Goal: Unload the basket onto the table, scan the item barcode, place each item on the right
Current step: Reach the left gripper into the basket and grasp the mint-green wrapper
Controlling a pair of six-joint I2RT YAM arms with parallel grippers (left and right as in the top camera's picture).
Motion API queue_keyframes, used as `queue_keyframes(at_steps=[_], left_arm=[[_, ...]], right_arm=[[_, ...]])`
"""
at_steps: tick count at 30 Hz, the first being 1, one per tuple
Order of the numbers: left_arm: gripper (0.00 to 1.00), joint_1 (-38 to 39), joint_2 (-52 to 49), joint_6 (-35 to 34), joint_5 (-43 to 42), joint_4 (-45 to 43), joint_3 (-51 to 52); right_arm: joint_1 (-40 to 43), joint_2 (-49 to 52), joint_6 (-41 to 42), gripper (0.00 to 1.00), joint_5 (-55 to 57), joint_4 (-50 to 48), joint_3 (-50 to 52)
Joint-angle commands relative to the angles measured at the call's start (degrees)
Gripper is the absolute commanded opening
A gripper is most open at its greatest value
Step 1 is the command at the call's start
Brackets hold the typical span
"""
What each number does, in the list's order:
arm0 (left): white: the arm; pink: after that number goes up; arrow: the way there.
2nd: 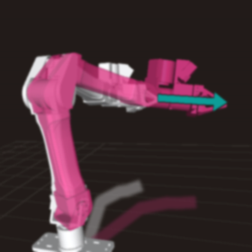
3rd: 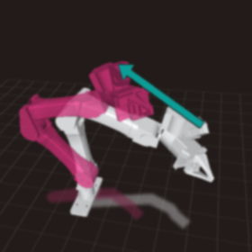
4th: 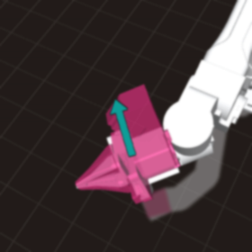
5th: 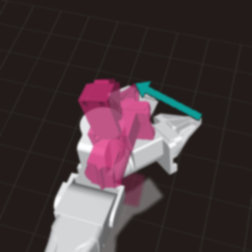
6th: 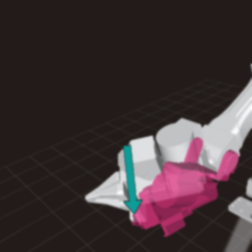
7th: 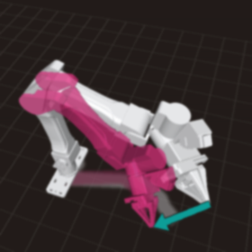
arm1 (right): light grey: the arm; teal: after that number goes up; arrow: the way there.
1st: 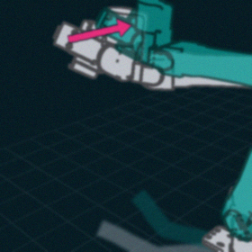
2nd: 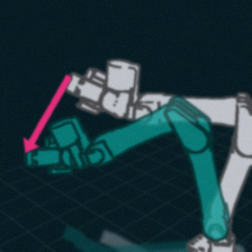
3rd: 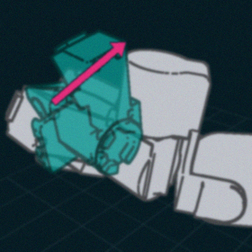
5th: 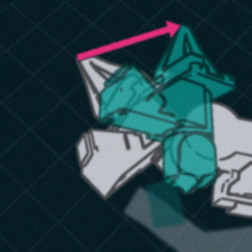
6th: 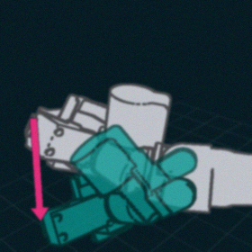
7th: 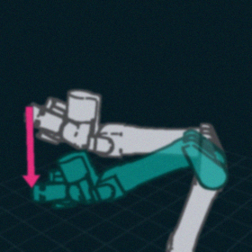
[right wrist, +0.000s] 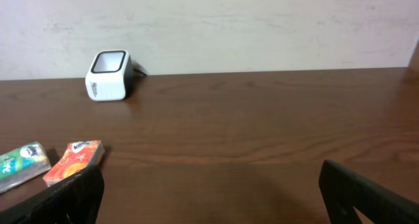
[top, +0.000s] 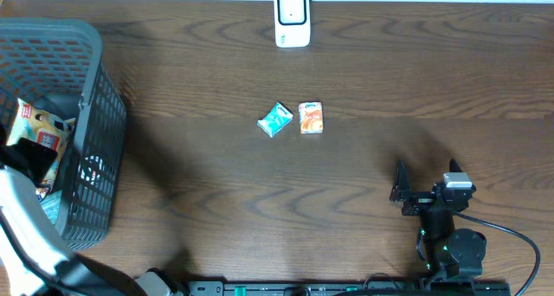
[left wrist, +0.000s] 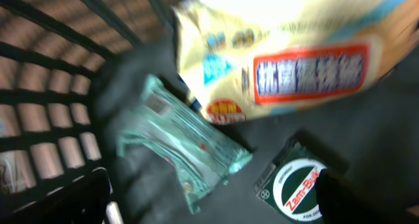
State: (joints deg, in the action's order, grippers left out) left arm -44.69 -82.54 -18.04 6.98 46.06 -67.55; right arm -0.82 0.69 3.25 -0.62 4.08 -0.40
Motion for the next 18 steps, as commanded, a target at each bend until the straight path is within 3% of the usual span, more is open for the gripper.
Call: queue_keyframes(at_steps=[1,9,18], left_arm=[[0.98,-0.31,-5.27,-1.73,-4.42,1.44,-1.14],[0.98,-0.55,-16.85,-14.45,-4.44,2.97,-0.81],[0.98,-0.63,-20.55,-15.32,1.36,1.40,-0.81]], right_arm=[[0.37,-0.28,0.09,0.99,0.09,0.24,0.11],[0.37,-0.28,0.09,0.99,0.09,0.24,0.11],[0.37,-0.28,0.11,0.99,0.09,0.24,0.11]])
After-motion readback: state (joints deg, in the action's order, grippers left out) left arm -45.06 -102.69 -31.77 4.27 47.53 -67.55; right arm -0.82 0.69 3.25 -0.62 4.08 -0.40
